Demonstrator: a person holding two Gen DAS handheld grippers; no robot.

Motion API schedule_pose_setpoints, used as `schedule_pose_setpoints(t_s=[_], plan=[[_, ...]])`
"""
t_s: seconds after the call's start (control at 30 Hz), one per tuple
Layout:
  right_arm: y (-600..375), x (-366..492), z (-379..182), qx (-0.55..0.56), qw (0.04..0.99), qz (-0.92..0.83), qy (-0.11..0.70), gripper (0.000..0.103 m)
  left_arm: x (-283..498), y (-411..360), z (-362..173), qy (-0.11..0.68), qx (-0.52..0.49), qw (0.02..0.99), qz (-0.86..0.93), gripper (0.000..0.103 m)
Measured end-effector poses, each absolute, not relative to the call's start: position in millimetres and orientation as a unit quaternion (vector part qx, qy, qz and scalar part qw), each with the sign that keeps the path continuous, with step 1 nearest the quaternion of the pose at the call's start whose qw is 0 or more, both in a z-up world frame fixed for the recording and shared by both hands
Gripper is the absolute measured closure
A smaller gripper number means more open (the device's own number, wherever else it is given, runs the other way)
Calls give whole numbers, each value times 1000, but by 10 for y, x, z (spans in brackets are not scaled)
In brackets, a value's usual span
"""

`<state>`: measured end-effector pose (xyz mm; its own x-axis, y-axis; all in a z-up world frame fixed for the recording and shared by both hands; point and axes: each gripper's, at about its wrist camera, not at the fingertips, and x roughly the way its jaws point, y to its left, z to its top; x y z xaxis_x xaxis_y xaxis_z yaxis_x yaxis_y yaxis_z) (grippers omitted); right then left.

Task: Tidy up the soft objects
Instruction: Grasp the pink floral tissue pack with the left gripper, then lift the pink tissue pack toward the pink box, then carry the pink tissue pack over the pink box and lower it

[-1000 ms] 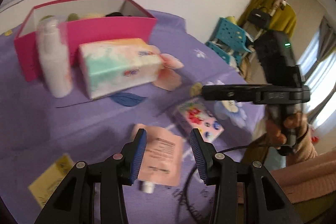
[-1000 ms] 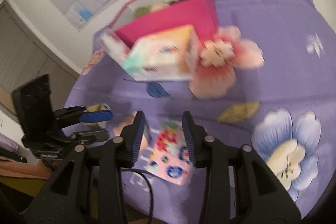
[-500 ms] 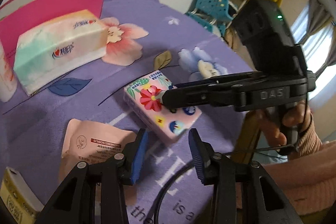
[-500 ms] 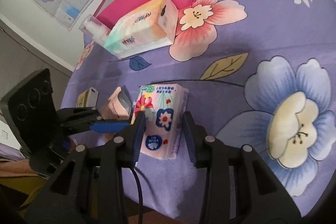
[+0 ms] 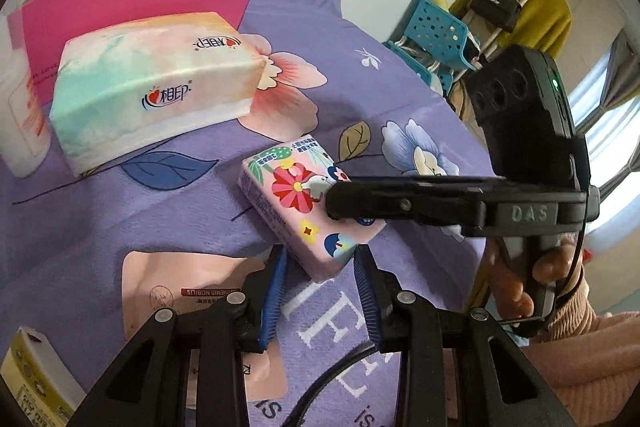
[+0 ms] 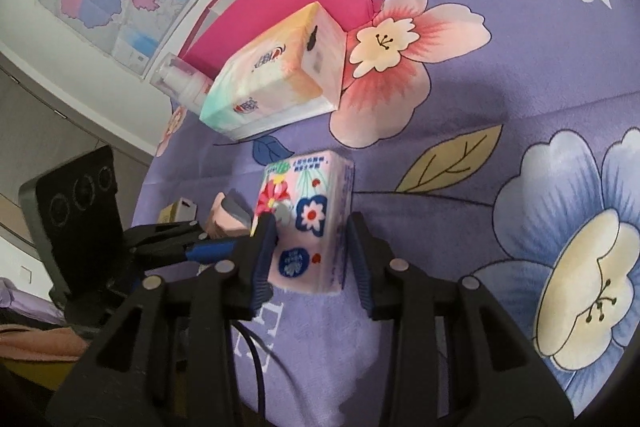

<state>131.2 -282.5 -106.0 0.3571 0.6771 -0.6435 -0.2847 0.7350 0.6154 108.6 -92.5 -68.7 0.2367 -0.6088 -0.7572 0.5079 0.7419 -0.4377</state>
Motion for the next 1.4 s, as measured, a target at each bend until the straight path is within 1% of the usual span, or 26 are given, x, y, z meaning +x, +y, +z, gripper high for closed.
schedule_pose_setpoints(t_s=[0.23, 0.43, 0.73, 0.87, 1.17, 1.4], plan=[[-2800, 1254, -1054, 196, 803, 304, 473, 67, 1124, -992, -681, 499, -48, 790, -353, 69], [-2791, 1234, -957, 189, 810, 310, 460, 67, 1084, -973, -489, 475, -47, 803, -357, 69], [-2800, 1235, -477, 174, 832, 332, 408, 67, 1157, -876, -2, 415, -42, 835, -358, 69], [-2761, 1337, -291, 166, 841, 341, 386, 67, 1241, -842, 129, 399, -35, 849, -346, 69], [-2627, 1611, -43, 153, 851, 356, 354, 67, 1449, -758, 324, 376, -27, 870, -318, 69], [-2563, 1757, 29, 155, 853, 361, 343, 67, 1545, -761, 375, 370, -23, 876, -309, 69]])
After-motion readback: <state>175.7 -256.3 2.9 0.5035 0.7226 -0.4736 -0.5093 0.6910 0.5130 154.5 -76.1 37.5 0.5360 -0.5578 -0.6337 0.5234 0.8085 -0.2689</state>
